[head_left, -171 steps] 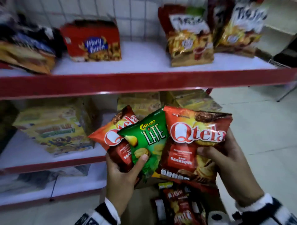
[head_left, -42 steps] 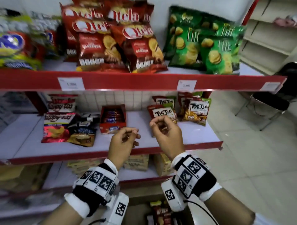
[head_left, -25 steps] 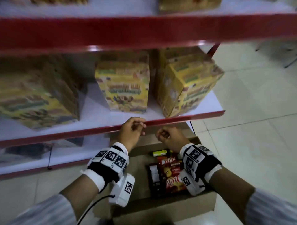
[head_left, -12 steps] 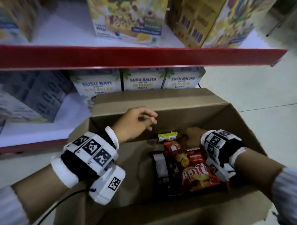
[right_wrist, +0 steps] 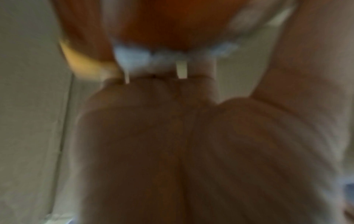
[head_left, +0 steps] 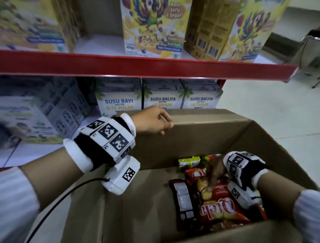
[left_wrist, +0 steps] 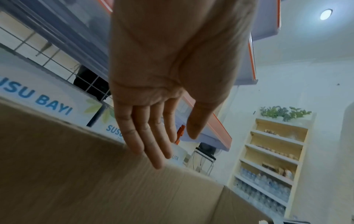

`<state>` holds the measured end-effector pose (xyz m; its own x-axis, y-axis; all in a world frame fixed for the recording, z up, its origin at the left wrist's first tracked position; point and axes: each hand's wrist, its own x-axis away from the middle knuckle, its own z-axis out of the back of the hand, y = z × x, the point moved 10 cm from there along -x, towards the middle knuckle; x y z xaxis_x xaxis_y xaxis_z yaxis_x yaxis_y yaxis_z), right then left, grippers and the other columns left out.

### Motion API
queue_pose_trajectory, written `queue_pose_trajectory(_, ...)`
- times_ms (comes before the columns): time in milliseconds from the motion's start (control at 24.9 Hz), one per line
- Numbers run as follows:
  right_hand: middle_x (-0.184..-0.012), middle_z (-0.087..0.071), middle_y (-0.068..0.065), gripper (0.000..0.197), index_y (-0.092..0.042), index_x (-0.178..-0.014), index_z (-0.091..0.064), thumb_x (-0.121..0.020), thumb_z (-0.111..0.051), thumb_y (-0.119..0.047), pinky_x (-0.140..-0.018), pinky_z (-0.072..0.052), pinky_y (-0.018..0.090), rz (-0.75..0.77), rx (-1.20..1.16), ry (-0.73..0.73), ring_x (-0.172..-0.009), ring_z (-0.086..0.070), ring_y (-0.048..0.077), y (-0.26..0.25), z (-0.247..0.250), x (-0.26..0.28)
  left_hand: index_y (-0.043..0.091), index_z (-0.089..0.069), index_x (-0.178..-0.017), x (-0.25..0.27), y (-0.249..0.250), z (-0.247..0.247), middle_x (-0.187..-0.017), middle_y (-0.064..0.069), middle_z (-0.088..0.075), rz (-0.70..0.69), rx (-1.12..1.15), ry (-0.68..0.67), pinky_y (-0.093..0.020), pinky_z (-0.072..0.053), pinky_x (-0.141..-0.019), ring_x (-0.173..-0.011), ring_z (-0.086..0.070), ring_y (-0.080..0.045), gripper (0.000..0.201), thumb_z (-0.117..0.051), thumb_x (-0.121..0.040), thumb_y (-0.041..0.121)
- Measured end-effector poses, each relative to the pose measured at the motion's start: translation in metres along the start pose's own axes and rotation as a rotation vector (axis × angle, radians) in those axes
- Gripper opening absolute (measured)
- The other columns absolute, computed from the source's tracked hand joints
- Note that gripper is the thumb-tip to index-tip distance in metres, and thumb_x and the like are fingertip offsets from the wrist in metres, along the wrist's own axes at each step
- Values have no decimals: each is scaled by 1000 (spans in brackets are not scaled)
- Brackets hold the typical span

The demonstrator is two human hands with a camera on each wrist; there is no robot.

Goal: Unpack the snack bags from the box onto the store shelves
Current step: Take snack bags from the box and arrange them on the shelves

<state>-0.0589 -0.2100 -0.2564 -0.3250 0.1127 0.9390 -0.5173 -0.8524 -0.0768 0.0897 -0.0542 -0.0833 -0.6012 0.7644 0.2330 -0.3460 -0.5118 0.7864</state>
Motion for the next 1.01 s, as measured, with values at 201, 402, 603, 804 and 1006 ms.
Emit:
queue_pose_trajectory(201, -93, -76, 3, 53, -16, -98, -72, -51, -90, -33, -78, -58, 36, 257, -416, 329, -86, -72, 22, -10, 54, 61, 13, -60, -109, 9, 7, 12, -106, -7, -69, -39, 162, 36, -14, -52, -63, -78, -67, -10, 23, -52, -95, 30)
queue_pose_trajectory(402, -106, -71, 19, 58, -13, -115, -64, -61, -84, -24, -85, -54, 53, 689, -1095, 572, -96, -68, 39, -23, 103, 125, 35, -60, -108, 19, 21, 31, -112, 4, -67, -157, 160, 46, -31, -56, -88, -99, -66, -11, 32, -51, -84, 53)
queue_pose_trajectory(603, -118, -66, 18, 68, -22, -131, -50, -67, -75, -18, -82, -55, 51, 940, -1518, 699, -102, -66, 38, -44, 107, 150, 59, -15, -139, 29, 33, 41, -136, 19, -39, -354, 214, 114, -8, -49, -80, -106, -54, 11, 88, -67, -69, 51)
queue_pose_trajectory(804, -127, -58, 17, 81, -32, -135, -40, -64, -74, -16, -85, -54, 47, 1061, -1549, 763, -107, -64, 34, -53, 107, 172, 65, -22, -133, 34, 44, 63, -136, 8, -43, -433, 489, 178, -33, -59, -76, -111, -61, -13, 97, -79, -66, 25)
queue_pose_trajectory(1006, -135, -54, -9, 73, -42, -133, -44, -70, -79, -36, -95, -46, 23, 1016, -863, 1191, -122, -52, 6, -51, 117, 229, 50, -37, -134, 40, 64, 63, -127, 10, -61, -526, 455, 101, -35, -59, -74, -105, -67, -16, 82, -76, -71, 17)
